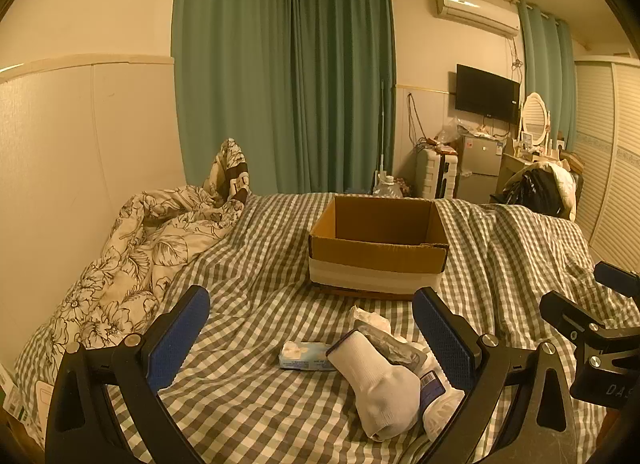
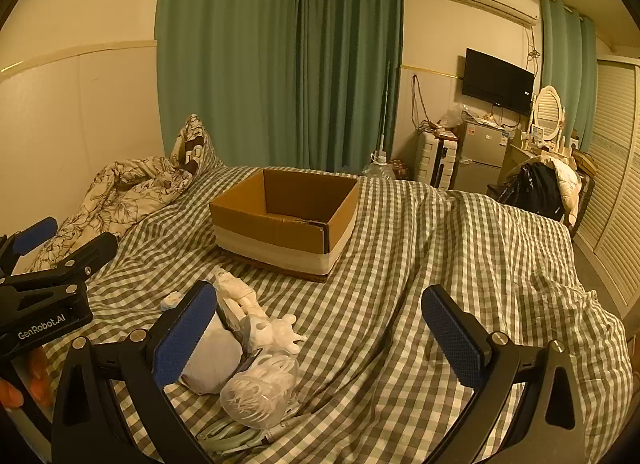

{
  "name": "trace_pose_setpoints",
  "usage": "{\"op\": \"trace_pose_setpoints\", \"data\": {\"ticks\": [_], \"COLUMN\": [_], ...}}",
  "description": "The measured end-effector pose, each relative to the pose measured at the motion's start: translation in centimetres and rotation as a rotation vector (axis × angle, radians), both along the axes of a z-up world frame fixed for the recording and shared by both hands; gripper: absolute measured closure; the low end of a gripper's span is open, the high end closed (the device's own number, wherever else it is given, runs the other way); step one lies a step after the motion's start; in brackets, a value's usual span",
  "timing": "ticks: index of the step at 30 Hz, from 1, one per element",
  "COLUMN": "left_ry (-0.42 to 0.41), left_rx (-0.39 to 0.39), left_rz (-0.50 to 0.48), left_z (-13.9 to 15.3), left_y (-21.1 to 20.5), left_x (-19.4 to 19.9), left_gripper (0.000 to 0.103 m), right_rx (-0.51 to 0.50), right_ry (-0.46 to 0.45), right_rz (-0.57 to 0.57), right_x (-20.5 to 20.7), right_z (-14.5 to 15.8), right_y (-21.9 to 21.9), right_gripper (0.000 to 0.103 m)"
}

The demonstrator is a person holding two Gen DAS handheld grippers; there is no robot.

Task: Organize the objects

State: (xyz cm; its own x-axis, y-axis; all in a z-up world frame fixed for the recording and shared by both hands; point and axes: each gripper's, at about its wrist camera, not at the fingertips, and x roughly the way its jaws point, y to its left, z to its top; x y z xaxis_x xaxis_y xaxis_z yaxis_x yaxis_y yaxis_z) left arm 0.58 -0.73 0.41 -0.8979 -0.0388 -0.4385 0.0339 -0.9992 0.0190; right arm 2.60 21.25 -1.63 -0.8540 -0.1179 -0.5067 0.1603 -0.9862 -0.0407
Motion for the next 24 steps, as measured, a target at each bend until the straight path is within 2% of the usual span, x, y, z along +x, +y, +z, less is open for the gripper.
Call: {"op": "trace_pose_setpoints", "data": {"ticks": [24], "left_ry": [-0.005], "left_rx": [-0.006], "left_rz": [0.003], "left_z": [-0.18], "left_y": [0.14], "left_x": [0.08], "left_gripper": [0.000], "right_rx": [0.001], "right_ry": [-0.006], "right_rz": [0.001], "right_x": [-0.12], "right_z": [-0.02], "right_y": [-0.07], "right_gripper": [0.000]}}
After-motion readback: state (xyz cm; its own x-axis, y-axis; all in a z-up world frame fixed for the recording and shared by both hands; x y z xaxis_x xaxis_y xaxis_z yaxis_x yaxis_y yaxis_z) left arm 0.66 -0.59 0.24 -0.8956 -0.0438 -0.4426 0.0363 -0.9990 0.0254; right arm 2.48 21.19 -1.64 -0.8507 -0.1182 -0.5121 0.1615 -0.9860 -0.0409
